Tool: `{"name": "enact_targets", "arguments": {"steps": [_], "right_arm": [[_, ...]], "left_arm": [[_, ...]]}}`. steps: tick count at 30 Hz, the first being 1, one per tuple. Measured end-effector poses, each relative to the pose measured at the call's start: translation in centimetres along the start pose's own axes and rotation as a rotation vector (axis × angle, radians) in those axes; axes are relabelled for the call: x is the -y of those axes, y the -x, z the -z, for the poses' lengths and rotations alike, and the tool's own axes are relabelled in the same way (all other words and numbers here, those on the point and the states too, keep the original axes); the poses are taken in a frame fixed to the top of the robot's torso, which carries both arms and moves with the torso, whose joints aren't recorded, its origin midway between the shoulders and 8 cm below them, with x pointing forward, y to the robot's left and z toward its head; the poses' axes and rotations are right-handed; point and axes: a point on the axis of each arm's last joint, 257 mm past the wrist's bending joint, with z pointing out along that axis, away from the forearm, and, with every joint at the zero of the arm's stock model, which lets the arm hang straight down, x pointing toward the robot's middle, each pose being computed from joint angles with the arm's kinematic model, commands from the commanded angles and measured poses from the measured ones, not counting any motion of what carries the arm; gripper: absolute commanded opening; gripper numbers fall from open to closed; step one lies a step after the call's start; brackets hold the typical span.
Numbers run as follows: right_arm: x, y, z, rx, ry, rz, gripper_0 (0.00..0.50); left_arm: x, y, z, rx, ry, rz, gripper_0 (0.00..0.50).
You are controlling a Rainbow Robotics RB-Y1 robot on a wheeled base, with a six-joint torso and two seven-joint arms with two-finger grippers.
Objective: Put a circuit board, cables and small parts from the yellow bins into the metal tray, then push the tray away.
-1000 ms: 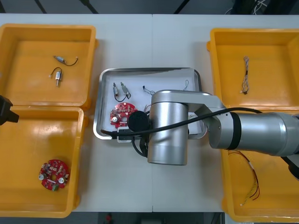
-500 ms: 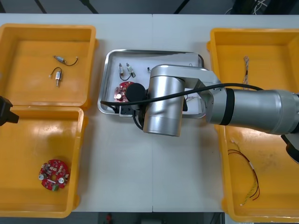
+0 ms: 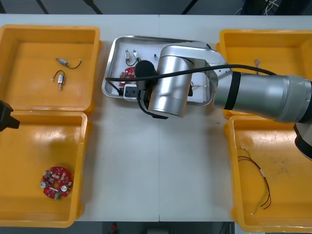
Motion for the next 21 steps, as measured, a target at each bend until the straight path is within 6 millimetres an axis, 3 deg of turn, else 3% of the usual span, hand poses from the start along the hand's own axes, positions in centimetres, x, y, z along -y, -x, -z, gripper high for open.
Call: {"name": "enact_targets", "arguments": {"steps": [10, 16, 21], "right_arm": [[3.3, 1.7, -0.6, 0.065, -0.053, 0.018, 0.000], [4.9, 1.9, -1.0, 0.082, -0.086, 0.164, 0.000], [6.2, 2.3, -1.4, 0.113, -0.111, 0.151, 0.000]], "left_arm": [[0.0, 0.0, 0.0, 0.000, 0.000, 0.000, 0.500], [0.0, 0.0, 0.0, 0.000, 0.000, 0.000, 0.500], [0.0, 0.0, 0.0, 0.000, 0.000, 0.000, 0.500]]}}
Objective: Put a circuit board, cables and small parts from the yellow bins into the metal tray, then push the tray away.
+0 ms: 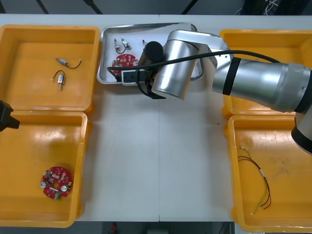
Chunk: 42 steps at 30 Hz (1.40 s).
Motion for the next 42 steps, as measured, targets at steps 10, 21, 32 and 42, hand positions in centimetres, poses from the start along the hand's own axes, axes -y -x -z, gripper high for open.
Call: {"name": "enact_targets", "arguments": {"steps": [10, 21, 32, 42], "right_arm": [[2.4, -1.7, -1.4, 0.002, -0.053, 0.010, 0.000], [4.3, -3.7, -2.5, -0.026, -0.094, -0.020, 0.000], [5.2, -4.2, -2.9, -0.024, -0.113, -0.035, 0.000], [4.6, -4.2, -2.7, -0.048, -0.094, -0.029, 0.500]], "left_arm": [[0.0, 0.0, 0.0, 0.000, 0.000, 0.000, 0.500], [0.0, 0.0, 0.0, 0.000, 0.000, 0.000, 0.500], [0.0, 0.0, 0.0, 0.000, 0.000, 0.000, 0.500], [0.0, 0.0, 0.0, 0.000, 0.000, 0.000, 0.500]]}}
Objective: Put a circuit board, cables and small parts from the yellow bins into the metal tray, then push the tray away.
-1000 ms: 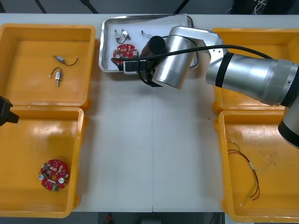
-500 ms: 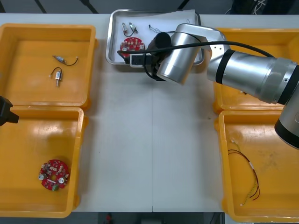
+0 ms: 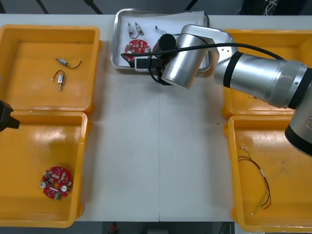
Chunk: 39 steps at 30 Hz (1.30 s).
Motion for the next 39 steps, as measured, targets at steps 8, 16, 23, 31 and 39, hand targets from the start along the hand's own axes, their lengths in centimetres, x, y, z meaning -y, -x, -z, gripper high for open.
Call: {"name": "enact_targets", "arguments": {"steps": [8, 16, 23, 31, 39], "right_arm": [[-0.8, 0.6, 1.0, -0.025, 0.027, 0.025, 0.500], [-3.1, 3.9, 6.5, -0.026, 0.163, -0.003, 0.500], [-4.1, 4.2, 11.7, -0.081, 0.239, -0.230, 0.500], [-4.5, 1.4, 16.0, -0.073, 0.234, -0.405, 0.500], [-5.1, -5.7, 18.1, -0.148, 0.231, -0.689, 0.500]], "left_arm": [[0.0, 0.0, 0.0, 0.000, 0.000, 0.000, 0.500], [0.0, 0.0, 0.0, 0.000, 0.000, 0.000, 0.500], [0.0, 0.0, 0.0, 0.000, 0.000, 0.000, 0.500], [0.0, 0.0, 0.0, 0.000, 0.000, 0.000, 0.500], [0.0, 0.0, 0.0, -0.001, 0.000, 0.001, 0.500]]}}
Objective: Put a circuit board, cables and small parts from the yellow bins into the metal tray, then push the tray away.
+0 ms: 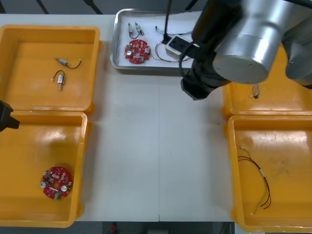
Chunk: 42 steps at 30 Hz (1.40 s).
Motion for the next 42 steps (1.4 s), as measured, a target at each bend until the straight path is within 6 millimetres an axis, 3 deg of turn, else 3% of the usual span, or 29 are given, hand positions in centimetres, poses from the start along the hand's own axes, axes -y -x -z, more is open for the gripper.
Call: {"name": "enact_targets", "arguments": {"steps": [17, 27, 33, 42], "right_arm": [[9.6, -13.5, 3.6, -0.104, 0.000, -0.432, 0.500], [12.7, -20.6, 4.5, -0.197, -0.048, -0.795, 0.500], [13.5, -23.6, 4.5, -0.282, -0.076, -0.993, 0.500], [14.1, -25.0, 4.1, -0.318, -0.084, -1.046, 0.500]], "left_arm": [[0.0, 0.0, 0.0, 0.000, 0.000, 0.000, 0.500], [0.0, 0.0, 0.0, -0.001, 0.000, 0.000, 0.500], [0.0, 0.0, 0.0, -0.001, 0.000, 0.000, 0.500], [0.0, 0.0, 0.0, -0.001, 0.000, 0.000, 0.500]]}}
